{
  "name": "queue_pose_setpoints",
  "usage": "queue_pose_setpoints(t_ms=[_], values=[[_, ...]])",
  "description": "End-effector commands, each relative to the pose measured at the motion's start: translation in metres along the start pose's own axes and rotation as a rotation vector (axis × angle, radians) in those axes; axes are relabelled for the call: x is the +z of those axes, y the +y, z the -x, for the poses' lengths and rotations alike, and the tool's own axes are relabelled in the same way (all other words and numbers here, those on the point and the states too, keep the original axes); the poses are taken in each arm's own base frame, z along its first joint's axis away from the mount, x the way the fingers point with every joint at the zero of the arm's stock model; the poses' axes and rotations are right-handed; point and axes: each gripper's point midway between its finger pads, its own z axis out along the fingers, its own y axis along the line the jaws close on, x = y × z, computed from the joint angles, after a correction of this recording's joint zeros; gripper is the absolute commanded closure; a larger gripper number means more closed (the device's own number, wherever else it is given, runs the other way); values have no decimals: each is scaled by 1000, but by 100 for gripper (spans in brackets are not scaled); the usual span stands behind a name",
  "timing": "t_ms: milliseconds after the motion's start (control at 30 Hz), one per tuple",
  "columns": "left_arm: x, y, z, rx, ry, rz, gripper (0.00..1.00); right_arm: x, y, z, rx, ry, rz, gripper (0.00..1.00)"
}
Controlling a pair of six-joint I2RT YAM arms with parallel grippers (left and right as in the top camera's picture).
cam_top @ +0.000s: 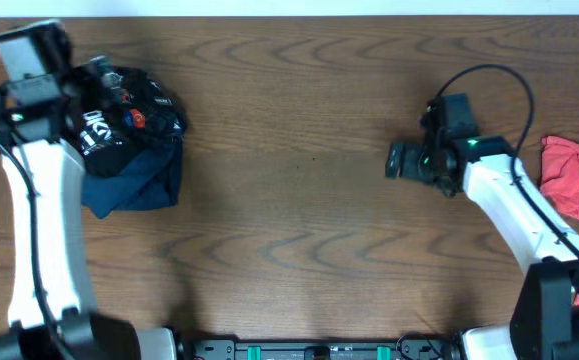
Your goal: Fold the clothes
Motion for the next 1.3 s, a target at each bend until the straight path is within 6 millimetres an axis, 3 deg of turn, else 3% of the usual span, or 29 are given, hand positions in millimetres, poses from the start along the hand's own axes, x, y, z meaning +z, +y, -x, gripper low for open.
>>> queue_pose_setpoints(t_ms=[0,100,233,400,567,733,833,967,1267], values=[[-20,-67,-3,47,17,-243,2,-38,5,55,-97,-198,37,1],[-28,-89,-34,86,133,-304,2,-68,-6,92,-120,-326,10,1],[-51,-86,-65,97,250,-303,2,-102,-22,97,-71,-328,-5,1],[-100,-68,-83,99,262,-274,2,-148,-41,75,-29,-366,-82,1],[-154,-58,-90,92,75,-298,2,-193,-50,33,25,-481,-90,1],[-189,-50,-105,54,-160,-324,2,-217,-58,-11,14,-674,-70,1],[-204,-46,-112,50,-264,-334,2,-223,-61,-30,11,-748,-53,1],[-221,-40,-136,51,-256,-333,2,-219,-68,-59,11,-739,-56,1],[-221,-34,-181,56,-107,-320,2,-179,-89,-135,21,-418,-135,1]])
